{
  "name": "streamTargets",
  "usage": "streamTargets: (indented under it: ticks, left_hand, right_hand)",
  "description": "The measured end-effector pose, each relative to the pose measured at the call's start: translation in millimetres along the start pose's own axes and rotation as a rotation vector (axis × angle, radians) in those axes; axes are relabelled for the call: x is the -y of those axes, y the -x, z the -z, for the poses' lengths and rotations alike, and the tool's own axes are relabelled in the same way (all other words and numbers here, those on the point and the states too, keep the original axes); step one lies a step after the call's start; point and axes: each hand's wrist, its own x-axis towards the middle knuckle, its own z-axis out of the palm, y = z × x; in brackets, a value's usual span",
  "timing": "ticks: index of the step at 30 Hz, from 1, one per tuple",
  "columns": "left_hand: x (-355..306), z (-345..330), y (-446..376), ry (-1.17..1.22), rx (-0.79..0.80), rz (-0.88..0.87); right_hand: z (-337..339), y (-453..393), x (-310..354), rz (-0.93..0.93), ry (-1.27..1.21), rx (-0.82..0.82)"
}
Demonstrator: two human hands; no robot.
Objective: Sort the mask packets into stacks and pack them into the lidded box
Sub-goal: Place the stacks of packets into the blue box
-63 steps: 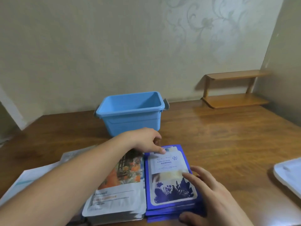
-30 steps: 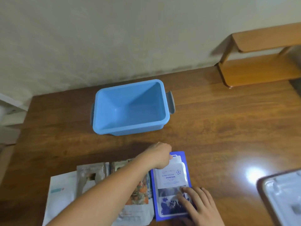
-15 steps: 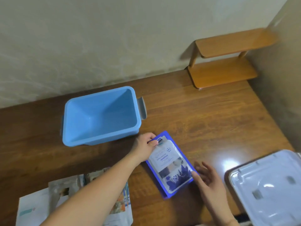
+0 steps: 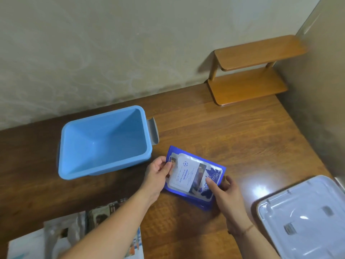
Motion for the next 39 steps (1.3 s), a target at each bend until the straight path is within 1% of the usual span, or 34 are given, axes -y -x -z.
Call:
streamTargets:
  ticks: [2,4,5,6,7,8,9,10,11,12,14,16,18,19,20,22,23,24,26,28,30,32,36,39]
  left_hand:
    - [-1,1,2,0.025,0.037,-0.004]
    - [-5,2,5,0.002,0.087,-0.037]
    - [-9,3,7,-0.039,0.111,-0.067]
    - [-15,4,9,-0.1,0.13,-0.112]
    - [-23,5,10,-0.178,0.15,-0.178]
    - [-31,5,12,-0.273,0.176,-0.262]
    - [-40,4,15,-0.376,0.206,-0.355]
    - [-49,2,18,-0.479,0.23,-0.445]
    - [-57,-1,20,-0.559,0.247,-0.522]
    - [-63,-4,21,-0.602,0.249,-0.581]
    - [-74,-12,20,-0.612,0.192,-0.693]
    - [-82,-14,13,-0.552,0.069,-0.785]
    - [-79,-15,4,-0.428,-0.022,-0.798]
    - [-73,-16,2,-0.355,-0.04,-0.75]
    - [-64,-20,0,-0.258,-0.035,-0.664]
    - [-41,-33,-5,-0.035,0.029,-0.451]
    - [-30,-41,-9,0.008,0.037,-0.397]
    - [-23,-48,-14,-0.005,0.0,-0.388]
    - [-15,-59,-25,-0.07,-0.152,-0.445]
    - [-12,-66,-34,-0.094,-0.288,-0.588]
    - [-1,-67,-41,-0.11,-0.339,-0.68]
    - [15,-64,-45,-0.159,-0.29,-0.722]
    - [31,-58,-41,-0.197,-0.115,-0.732]
    - [28,-60,-38,-0.192,-0.082,-0.71]
  right_hand:
    - [-2,-6,0,-0.016,0.04,0.011]
    - [0,-7,1,0.017,0.1,-0.021]
    - [4,-8,1,0.095,0.189,-0.082]
    - [11,-8,5,0.232,0.317,-0.149]
    - [18,-8,13,0.439,0.448,-0.154]
    - [26,-8,28,0.646,0.59,-0.071]
    - [33,-12,43,0.784,0.712,0.086]
    - [37,-14,58,0.823,0.782,0.268]
    - [38,-16,71,0.784,0.774,0.43]
    - [38,-20,80,0.699,0.7,0.562]
    - [33,-31,85,0.509,0.455,0.72]
    - [26,-40,81,0.457,0.276,0.687]
    - [19,-46,73,0.461,0.166,0.6]
    - [16,-50,68,0.474,0.134,0.558]
    - [14,-54,64,0.474,0.099,0.527]
    - [11,-62,56,0.465,0.018,0.488]
    - [9,-66,52,0.474,-0.03,0.485]
    - [6,-69,51,0.486,-0.08,0.487]
    - [-3,-74,49,0.546,-0.164,0.466]
    - [-11,-81,50,0.641,-0.213,0.418]
    - [-15,-90,48,0.724,-0.202,0.397]
    - [-13,-98,42,0.748,-0.134,0.412]
    - [-2,-108,30,0.794,0.043,0.434]
    - [1,-109,31,0.812,0.085,0.412]
